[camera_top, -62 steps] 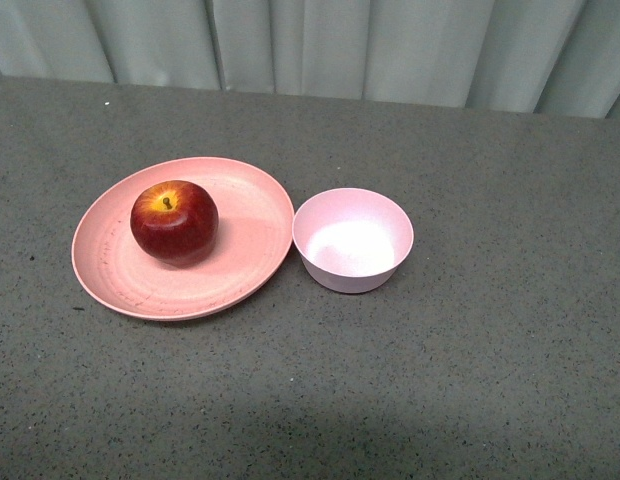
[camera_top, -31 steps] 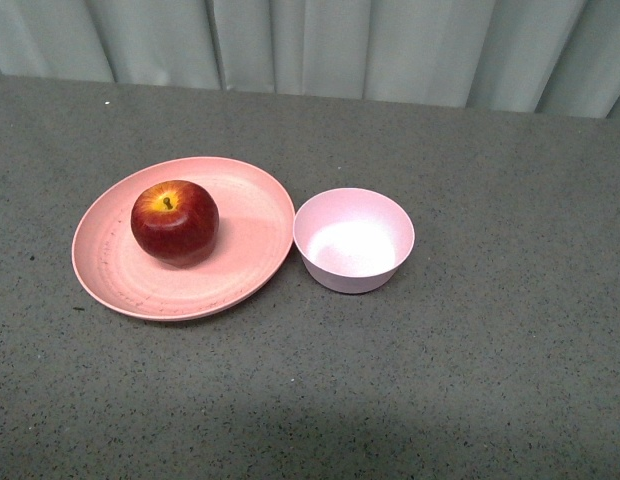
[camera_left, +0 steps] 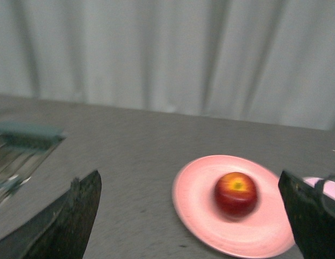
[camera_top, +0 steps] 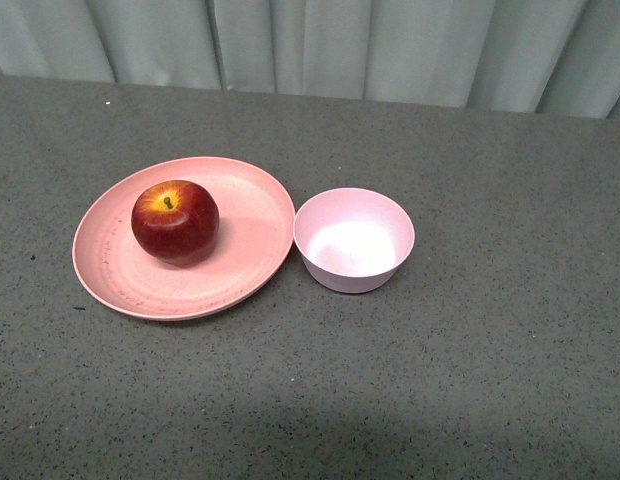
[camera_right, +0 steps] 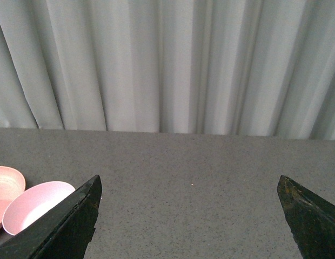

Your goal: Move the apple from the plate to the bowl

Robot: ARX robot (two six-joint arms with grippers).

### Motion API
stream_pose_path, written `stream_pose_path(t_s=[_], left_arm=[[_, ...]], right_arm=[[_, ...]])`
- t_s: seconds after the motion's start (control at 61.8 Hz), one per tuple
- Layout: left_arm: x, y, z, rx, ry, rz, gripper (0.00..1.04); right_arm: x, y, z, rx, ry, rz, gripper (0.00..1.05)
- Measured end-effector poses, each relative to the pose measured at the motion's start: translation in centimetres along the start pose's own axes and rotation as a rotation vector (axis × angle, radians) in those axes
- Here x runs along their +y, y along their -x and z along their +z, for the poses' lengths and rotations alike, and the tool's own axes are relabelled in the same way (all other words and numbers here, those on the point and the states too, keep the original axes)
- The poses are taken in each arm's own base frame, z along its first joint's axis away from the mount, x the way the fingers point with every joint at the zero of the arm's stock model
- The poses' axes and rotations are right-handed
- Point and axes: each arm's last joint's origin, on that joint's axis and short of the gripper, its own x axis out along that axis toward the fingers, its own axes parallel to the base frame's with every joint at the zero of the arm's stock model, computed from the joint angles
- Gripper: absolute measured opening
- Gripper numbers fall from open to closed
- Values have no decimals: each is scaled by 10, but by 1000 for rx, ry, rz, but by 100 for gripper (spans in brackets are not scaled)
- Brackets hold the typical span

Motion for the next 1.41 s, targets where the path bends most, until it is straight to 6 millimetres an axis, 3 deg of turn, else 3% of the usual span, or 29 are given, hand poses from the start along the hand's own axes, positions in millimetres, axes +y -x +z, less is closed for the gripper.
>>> stream_pose_path(t_s=[0.049, 0.146, 0.356, 0.534, 0.776, 1.1, 1.407], left_arm=[[0, -7, -2, 41, -11, 88, 98], [-1, -23, 0, 60, 8, 103, 98], [-13, -87, 17, 115, 37, 24, 98], [-33, -141, 6, 296, 19, -31, 98], [-67, -191, -5, 395, -6, -103, 98], [-90, -225, -29, 523, 17, -149, 98], [-108, -228, -38, 621, 52, -237, 98]], right_arm=[[0, 0, 0, -1, 0, -2, 95], [0, 0, 0, -1, 0, -1, 95], [0, 0, 0, -1, 0, 0, 95], [0, 0, 0, -1, 0, -1, 95], [0, 0, 0, -1, 0, 0, 95], [0, 0, 0, -1, 0, 0, 95], [0, 0, 0, -1, 0, 0, 95]])
